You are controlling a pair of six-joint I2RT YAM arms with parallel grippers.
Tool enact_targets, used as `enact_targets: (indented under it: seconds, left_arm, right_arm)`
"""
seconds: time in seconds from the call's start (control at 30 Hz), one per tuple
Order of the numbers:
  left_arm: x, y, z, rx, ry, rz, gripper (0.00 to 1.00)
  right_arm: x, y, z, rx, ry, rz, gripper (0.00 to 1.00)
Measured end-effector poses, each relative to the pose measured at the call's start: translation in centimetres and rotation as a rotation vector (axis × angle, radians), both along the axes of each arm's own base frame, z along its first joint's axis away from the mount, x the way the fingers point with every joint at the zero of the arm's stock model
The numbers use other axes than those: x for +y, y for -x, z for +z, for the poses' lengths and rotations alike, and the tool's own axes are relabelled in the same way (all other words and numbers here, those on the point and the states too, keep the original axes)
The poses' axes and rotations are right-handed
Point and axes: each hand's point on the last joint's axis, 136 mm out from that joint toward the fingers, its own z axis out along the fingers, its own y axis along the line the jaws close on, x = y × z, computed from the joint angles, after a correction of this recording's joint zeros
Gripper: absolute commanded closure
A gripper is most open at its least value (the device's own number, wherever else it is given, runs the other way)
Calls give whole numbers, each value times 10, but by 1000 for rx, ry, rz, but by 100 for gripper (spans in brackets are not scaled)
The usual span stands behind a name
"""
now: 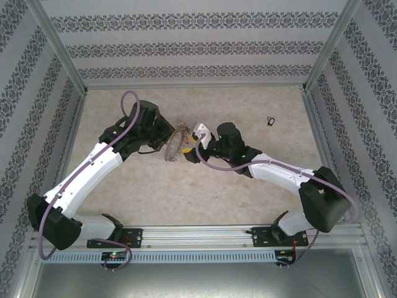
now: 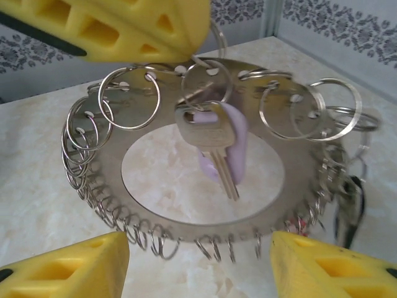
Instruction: Put the keys on the keyring
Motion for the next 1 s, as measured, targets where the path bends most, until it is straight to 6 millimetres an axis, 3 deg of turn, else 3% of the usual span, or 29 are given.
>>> enact_targets:
  seconds: [0.23, 0.7, 1.0]
  left_arm:
    - [-3, 2, 0, 8, 15, -11, 100]
    - [-6, 3, 3, 18, 45, -8, 100]
    - [-6, 4, 6, 12, 51, -11, 100]
  right_arm:
    - [5, -4, -10, -8, 10, 16, 37]
    - [18, -16, -1, -47, -44, 31, 43]
    - [25, -8, 9, -52, -77, 98, 51]
